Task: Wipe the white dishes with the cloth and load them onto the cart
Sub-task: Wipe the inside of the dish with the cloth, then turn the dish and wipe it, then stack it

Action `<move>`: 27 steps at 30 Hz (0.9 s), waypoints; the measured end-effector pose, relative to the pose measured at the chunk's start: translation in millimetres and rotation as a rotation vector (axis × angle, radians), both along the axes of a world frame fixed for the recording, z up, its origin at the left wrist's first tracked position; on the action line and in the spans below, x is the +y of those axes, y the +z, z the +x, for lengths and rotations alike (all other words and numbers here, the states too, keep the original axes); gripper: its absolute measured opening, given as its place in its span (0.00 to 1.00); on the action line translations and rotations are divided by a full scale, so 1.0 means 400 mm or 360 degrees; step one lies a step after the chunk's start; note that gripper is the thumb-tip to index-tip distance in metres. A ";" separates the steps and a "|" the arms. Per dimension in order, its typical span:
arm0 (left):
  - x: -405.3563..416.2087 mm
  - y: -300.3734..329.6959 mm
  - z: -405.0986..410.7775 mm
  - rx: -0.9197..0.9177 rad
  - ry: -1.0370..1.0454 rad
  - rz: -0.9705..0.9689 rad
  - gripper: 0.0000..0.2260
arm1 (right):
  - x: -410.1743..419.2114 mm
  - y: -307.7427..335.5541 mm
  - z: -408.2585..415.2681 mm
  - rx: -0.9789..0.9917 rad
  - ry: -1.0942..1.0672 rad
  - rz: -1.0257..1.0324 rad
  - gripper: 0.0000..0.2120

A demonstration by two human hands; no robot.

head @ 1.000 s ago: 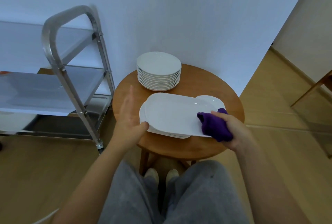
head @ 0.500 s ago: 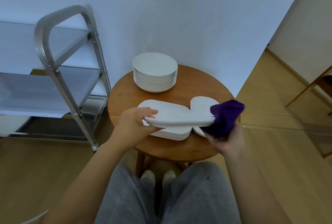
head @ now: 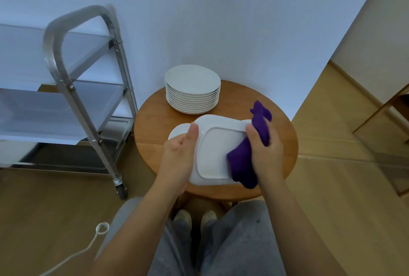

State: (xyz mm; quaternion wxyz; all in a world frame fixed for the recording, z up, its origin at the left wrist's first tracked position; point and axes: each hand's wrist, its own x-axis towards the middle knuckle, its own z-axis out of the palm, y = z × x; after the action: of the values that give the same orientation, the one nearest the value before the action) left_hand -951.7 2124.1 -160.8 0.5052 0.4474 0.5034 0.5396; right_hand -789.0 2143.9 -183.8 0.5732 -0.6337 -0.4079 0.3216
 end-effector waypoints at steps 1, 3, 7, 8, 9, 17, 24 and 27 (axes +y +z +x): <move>-0.002 -0.001 0.010 0.0067 0.0037 0.0012 0.16 | -0.002 -0.001 -0.020 -0.0147 0.0055 -0.0001 0.22; -0.004 -0.003 0.026 0.0219 0.0151 0.0048 0.16 | -0.012 -0.004 -0.069 -0.0370 0.0231 0.0010 0.23; -0.006 -0.013 0.029 0.0105 0.0238 0.0114 0.17 | -0.045 0.010 -0.149 -0.0562 0.0527 0.0222 0.25; -0.005 -0.017 0.025 0.0032 0.0254 0.0108 0.17 | -0.051 0.013 -0.163 -0.0657 0.0588 0.0271 0.26; -0.003 -0.018 0.020 -0.0027 0.0279 0.0075 0.16 | -0.056 0.016 -0.173 -0.0753 0.0647 0.0311 0.27; 0.027 0.005 -0.027 -0.0262 0.0408 -0.0086 0.16 | -0.086 -0.055 -0.089 -0.1152 0.0666 0.0698 0.23; 0.012 -0.002 -0.044 -0.0188 0.0419 -0.0034 0.17 | -0.019 -0.068 0.014 -0.0865 0.0292 -0.0056 0.22; -0.002 0.001 -0.028 -0.0018 0.0431 0.0247 0.17 | -0.003 -0.014 0.032 -0.0650 -0.0025 -0.0098 0.20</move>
State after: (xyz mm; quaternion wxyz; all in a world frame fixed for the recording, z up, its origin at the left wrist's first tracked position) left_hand -963.0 2123.1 -160.3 0.3945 0.4102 0.5131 0.6425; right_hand -776.0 2142.8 -189.4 0.4615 -0.7062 -0.5006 0.1942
